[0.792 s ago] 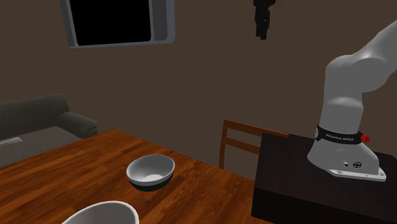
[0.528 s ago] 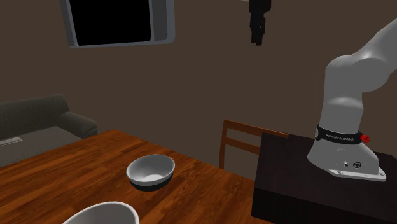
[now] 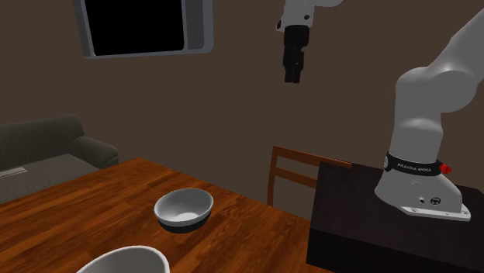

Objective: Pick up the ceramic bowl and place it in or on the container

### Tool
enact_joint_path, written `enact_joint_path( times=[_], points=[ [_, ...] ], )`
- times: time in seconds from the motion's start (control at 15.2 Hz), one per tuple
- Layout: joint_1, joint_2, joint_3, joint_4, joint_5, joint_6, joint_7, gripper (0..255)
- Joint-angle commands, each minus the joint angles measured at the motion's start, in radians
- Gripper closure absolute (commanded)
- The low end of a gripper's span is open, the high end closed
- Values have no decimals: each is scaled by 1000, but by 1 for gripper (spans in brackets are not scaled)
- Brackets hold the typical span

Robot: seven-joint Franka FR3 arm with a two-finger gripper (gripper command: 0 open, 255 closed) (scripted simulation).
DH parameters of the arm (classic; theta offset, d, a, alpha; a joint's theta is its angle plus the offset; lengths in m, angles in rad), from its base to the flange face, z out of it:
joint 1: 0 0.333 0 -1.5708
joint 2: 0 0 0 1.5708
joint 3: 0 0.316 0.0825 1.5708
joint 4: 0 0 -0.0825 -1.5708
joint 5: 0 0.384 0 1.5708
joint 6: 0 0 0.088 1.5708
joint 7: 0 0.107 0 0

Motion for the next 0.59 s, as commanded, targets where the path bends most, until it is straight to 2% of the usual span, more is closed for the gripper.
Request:
enact_joint_path(
  times=[0.0,0.53],
  points=[
    [10,57,1,-17,16,82,-2,0],
    [57,321,1,-31,94,379,-34,0]
  ],
)
